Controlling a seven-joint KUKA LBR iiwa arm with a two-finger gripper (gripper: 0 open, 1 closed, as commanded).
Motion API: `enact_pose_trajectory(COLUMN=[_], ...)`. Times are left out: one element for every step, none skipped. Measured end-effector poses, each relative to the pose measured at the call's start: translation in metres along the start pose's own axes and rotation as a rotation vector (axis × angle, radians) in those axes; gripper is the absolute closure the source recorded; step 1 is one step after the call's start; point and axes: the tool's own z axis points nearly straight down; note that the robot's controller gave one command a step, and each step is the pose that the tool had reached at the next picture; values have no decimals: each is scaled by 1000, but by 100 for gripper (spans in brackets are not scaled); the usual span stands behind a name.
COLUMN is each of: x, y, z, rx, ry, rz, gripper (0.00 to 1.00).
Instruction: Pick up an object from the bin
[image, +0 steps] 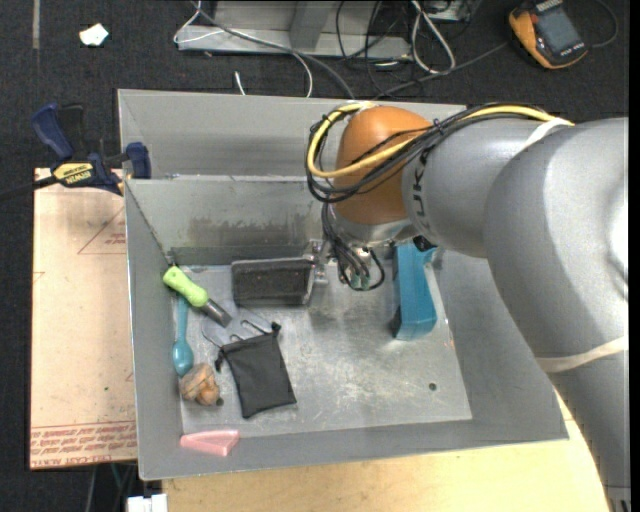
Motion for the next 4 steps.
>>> enact_pose_trajectory(x=[0, 0, 0, 0], y=[0, 0, 0, 0], z=[0, 0, 0, 0], rx=[0, 0, 0, 0], ry=[0, 0, 0, 0], rz=[0, 0, 0, 0], gripper=[100, 100, 100, 100])
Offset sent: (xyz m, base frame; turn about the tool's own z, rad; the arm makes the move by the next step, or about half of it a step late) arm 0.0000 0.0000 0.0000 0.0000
